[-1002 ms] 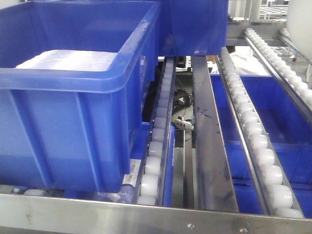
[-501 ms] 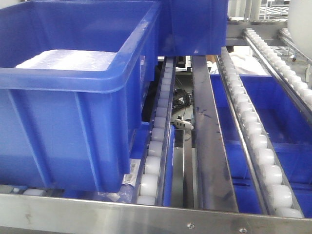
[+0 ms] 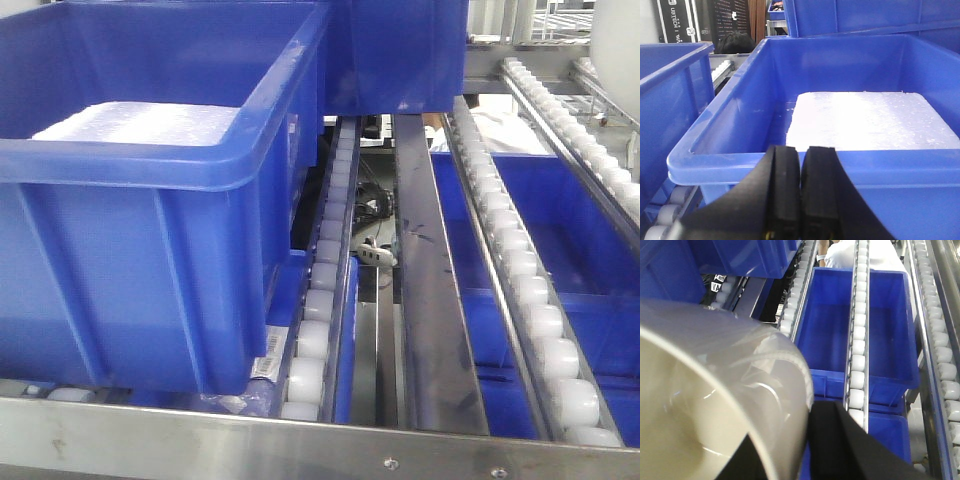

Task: Move white bin to right shelf second layer

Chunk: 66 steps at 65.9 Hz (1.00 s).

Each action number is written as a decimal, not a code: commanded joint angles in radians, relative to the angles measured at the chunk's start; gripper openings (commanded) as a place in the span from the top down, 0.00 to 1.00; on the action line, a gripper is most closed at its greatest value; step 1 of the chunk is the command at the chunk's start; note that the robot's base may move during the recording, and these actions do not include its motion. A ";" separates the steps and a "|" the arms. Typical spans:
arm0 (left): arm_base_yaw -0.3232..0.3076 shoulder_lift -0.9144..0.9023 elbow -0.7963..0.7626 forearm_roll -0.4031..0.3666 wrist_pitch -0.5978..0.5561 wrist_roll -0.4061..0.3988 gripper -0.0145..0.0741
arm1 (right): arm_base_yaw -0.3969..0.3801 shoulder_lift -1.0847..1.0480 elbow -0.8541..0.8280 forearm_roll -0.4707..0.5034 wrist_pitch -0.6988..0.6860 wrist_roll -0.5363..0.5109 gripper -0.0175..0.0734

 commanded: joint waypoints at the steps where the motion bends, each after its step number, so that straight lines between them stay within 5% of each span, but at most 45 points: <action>1: -0.002 -0.013 0.033 -0.005 -0.087 -0.007 0.74 | -0.006 0.002 -0.031 -0.003 -0.099 -0.003 0.78; 38: -0.002 -0.013 0.033 -0.005 -0.087 -0.007 0.74 | -0.006 0.020 -0.032 -0.002 -0.087 -0.003 0.78; 66: -0.002 -0.013 0.033 -0.005 -0.087 -0.007 0.74 | -0.006 0.383 -0.147 0.006 0.061 -0.002 0.78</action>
